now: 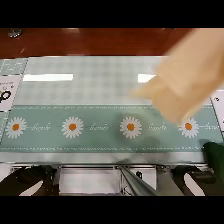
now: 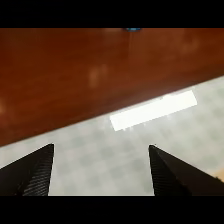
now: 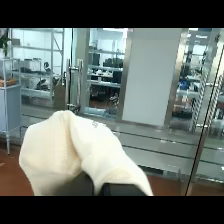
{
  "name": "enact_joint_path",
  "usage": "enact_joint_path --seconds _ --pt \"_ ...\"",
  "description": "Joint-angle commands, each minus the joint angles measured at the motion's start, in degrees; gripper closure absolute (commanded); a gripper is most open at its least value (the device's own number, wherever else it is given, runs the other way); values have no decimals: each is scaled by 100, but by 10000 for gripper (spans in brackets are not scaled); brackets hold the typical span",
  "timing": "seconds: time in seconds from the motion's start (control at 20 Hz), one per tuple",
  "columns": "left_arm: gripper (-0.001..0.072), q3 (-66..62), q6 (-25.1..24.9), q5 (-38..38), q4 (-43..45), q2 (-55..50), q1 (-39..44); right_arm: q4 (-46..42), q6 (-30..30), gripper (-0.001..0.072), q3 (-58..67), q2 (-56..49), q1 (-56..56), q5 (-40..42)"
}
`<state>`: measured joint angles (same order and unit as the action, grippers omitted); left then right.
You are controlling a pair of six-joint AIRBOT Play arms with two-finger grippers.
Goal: Fold the shirts.
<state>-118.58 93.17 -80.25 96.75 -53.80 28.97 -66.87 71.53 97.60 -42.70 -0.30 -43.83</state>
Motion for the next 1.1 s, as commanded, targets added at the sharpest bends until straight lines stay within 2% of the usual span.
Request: enact_joint_path --seconds 0.0,0.15,0.3,0.5,0.6,0.8,0.95,1.0,1.05 --pt "3 103 -13 197 168 616 -4 -271 0 683 42 168 11 -675" --pt "4 223 -7 94 166 785 -2 -138 -31 683 42 -229 17 -1519" --pt "3 291 -9 -354 168 741 -2 -236 -498 684 42 -848 686 -2153" --pt "4 605 -7 -837 166 743 -2 -468 -44 684 42 -1832 2402 -2765" --pt "3 649 17 -1038 166 730 -2 -638 -9 683 42 -2378 3484 -2914" --pt "4 649 20 -1296 168 739 -2 -1672 192 683 42 -3486 5523 -2911" --pt "3 649 267 -1344 188 741 -2 -2374 538 680 42 -4256 6249 -2774" --pt "3 649 310 -1346 186 741 -2 -2330 647 587 42 -4448 6277 -2586" --pt "3 649 319 -1346 186 741 -2 -2291 756 380 42 -4562 6269 -2393"
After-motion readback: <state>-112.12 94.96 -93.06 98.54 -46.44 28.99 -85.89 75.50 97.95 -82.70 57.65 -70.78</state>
